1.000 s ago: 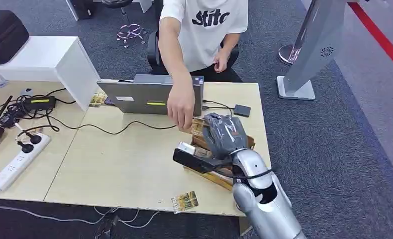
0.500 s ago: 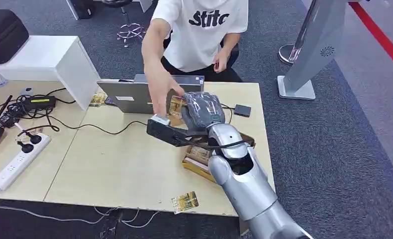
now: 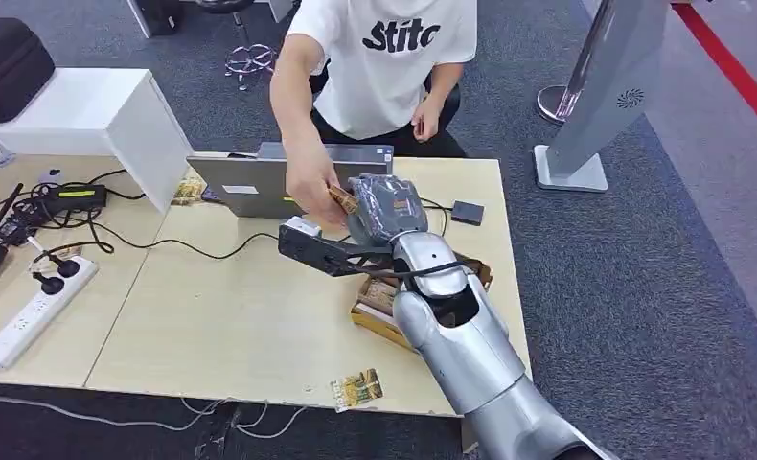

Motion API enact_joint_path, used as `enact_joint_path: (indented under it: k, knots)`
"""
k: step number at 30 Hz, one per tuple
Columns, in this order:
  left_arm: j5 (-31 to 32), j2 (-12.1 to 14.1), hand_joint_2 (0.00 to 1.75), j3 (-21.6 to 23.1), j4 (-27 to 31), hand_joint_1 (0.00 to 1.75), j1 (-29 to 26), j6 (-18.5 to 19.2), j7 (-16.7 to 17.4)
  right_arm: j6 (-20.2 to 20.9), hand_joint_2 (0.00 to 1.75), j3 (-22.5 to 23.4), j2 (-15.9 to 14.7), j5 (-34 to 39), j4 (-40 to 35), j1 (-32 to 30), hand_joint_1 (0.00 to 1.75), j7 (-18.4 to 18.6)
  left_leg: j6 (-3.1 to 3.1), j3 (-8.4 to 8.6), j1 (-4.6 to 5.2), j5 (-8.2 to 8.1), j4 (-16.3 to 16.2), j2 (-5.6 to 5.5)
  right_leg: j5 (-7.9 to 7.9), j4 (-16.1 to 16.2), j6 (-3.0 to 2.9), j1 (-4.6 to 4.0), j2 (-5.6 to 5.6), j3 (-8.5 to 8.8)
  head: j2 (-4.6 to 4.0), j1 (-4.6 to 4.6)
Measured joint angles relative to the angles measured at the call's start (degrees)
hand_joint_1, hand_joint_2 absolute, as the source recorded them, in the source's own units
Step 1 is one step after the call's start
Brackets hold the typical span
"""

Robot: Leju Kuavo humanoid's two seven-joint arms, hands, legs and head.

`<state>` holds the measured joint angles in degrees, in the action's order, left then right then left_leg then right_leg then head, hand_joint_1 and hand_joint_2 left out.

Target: Pass the card to the sensor for recognition and then transmit it.

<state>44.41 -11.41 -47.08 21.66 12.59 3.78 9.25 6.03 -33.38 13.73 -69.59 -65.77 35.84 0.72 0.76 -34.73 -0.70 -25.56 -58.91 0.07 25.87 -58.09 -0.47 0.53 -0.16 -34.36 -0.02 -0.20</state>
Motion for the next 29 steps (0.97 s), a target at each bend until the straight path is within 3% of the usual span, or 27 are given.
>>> enact_joint_path:
  k: [13, 19, 25, 29]
  knots:
    - [0.17, 0.04, 1.75, -0.02, -0.13, 0.0, 0.0, -0.09, 0.0, -0.81, 1.75, 1.27, -0.02, -0.81, 0.02, -0.06, 0.0, -0.39, 0.0, 0.01, 0.0, 0.0, 0.0, 0.01, 0.0, 0.01, 0.0, 0.0, 0.0, -0.01, 0.0, 0.0]
    - [-0.09, 0.11, 1.75, -0.02, -0.2, 0.0, -0.15, -0.09, 0.0, -4.26, 1.75, 3.52, -0.33, 0.64, -2.54, -2.46, 0.0, -2.47, 0.0, 0.01, 0.0, 0.0, 0.0, 0.0, 0.0, 0.01, 0.0, 0.0, 0.0, -0.03, 0.0, 0.0]
    - [-1.66, 0.26, 1.75, -0.04, -0.2, 0.0, -1.08, -0.15, -0.83, -9.96, 1.75, 8.69, -3.51, 7.9, -15.13, -13.19, 0.0, -9.17, -0.08, -0.02, 0.0, -0.15, -0.01, -0.04, 0.06, 0.12, 0.06, 0.0, -0.09, -0.01, 0.0, 0.0]
    - [-2.84, 0.37, 1.75, -0.44, -0.2, 0.0, -2.21, -0.24, -1.57, -14.8, 1.75, 16.43, -6.28, 15.38, -23.22, -22.52, 0.0, -14.41, -0.15, -0.06, 0.03, -0.2, -0.01, -0.06, 0.07, 0.17, 0.08, 0.01, -0.15, 0.0, 0.0, 0.0]
